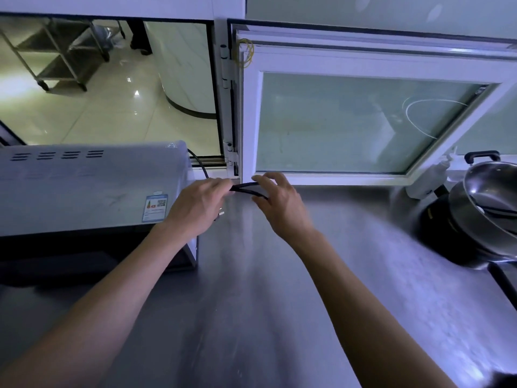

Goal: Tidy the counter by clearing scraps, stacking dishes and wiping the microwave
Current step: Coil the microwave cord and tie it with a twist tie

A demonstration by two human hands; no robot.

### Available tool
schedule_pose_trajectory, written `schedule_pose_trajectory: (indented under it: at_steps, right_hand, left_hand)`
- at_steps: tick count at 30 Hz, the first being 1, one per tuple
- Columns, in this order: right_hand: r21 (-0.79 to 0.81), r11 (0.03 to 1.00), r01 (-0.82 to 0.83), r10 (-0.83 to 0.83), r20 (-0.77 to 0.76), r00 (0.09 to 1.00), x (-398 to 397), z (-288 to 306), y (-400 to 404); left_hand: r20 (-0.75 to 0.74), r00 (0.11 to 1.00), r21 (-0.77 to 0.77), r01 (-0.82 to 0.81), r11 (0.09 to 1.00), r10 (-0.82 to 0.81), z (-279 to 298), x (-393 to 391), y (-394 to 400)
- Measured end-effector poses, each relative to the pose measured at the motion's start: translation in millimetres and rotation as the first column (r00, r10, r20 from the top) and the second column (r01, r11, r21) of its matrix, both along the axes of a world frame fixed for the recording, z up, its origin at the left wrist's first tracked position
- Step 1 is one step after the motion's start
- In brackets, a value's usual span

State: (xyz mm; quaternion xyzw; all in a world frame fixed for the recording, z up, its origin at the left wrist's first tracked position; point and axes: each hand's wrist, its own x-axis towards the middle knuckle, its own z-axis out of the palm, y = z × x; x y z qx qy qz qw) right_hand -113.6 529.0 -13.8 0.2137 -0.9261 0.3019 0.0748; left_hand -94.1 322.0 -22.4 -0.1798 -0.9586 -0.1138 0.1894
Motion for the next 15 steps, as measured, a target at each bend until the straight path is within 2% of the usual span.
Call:
schedule_pose_trajectory:
  at_steps: [3, 5, 9, 12, 15]
  right_hand:
    - [-0.035, 0.999, -0.005, 0.005, 0.004, 1.000, -1.1, -2.7, -6.3]
    - [-0.088, 0.996, 0.021, -0.022, -0.006, 1.000, -1.1, -5.7, -10.4]
    - [-0.203, 0.976, 0.083, -0.087, -0.013, 0.996, 1.0, -8.8, -15.1]
    - [-0.296, 0.947, 0.126, -0.113, 0.061, 0.992, 3.0, -12.1, -13.7]
    - [-0.419, 0.879, 0.228, -0.150, 0.211, 0.966, 1.9, -11.2, -13.5]
  left_hand:
    - [-0.028, 0.999, 0.039, -0.030, 0.999, 0.031, -3.4, -0.6, -2.1]
    - [-0.031, 0.999, 0.126, -0.037, 0.991, 0.042, -6.6, -2.2, -0.6]
    - [0.078, 0.997, 0.319, -0.033, 0.947, 0.009, -12.1, -6.0, 1.5]
    - [0.146, 0.989, 0.378, -0.060, 0.924, 0.005, -20.1, -9.5, 1.4]
    - [0.152, 0.988, 0.409, -0.043, 0.912, -0.022, -29.6, -16.4, 3.0]
